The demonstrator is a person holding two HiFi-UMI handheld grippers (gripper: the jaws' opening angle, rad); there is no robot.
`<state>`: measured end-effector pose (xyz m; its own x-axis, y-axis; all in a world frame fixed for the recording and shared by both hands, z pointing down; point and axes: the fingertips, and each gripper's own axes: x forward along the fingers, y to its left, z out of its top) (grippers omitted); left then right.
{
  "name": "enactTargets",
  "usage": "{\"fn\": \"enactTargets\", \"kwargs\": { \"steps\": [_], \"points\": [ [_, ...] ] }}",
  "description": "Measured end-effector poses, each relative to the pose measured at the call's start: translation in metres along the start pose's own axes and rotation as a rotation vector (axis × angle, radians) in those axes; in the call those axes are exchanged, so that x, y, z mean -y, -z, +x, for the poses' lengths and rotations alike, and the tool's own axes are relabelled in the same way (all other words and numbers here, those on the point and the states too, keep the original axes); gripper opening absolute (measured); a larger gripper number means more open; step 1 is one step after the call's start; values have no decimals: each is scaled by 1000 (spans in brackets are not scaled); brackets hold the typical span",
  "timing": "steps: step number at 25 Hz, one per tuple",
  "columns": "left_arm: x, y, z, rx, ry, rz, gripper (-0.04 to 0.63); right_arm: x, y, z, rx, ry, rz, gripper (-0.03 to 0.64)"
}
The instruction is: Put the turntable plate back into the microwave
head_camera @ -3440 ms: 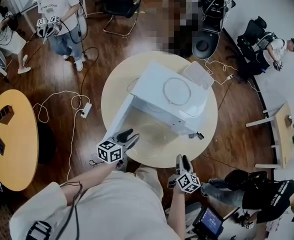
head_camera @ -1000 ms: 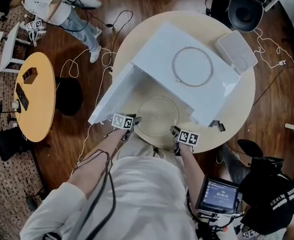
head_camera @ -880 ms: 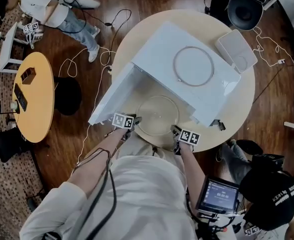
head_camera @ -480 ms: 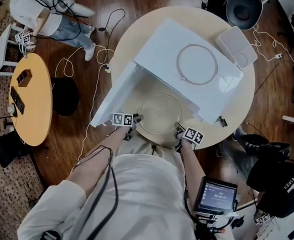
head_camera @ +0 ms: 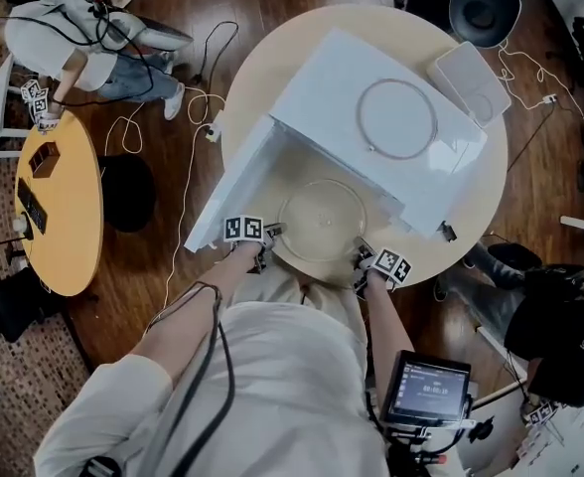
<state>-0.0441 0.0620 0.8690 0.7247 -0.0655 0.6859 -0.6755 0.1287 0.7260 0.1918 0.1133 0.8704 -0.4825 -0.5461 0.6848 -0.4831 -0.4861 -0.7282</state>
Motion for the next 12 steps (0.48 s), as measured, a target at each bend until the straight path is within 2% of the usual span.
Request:
{"fn": "enactTargets", "kwargs": {
  "steps": [6,8,12],
  "points": [
    [10,1,-1,5,57,-6,35,6,-5,-2,20,13,12,46],
    [14,2,-3,6,70,-20,35,4,-6,-2,24,15,-34,48],
    [22,6,-9,2,83,-36,34,-2,-2,-4,-15,50,-193,58]
  ]
}}
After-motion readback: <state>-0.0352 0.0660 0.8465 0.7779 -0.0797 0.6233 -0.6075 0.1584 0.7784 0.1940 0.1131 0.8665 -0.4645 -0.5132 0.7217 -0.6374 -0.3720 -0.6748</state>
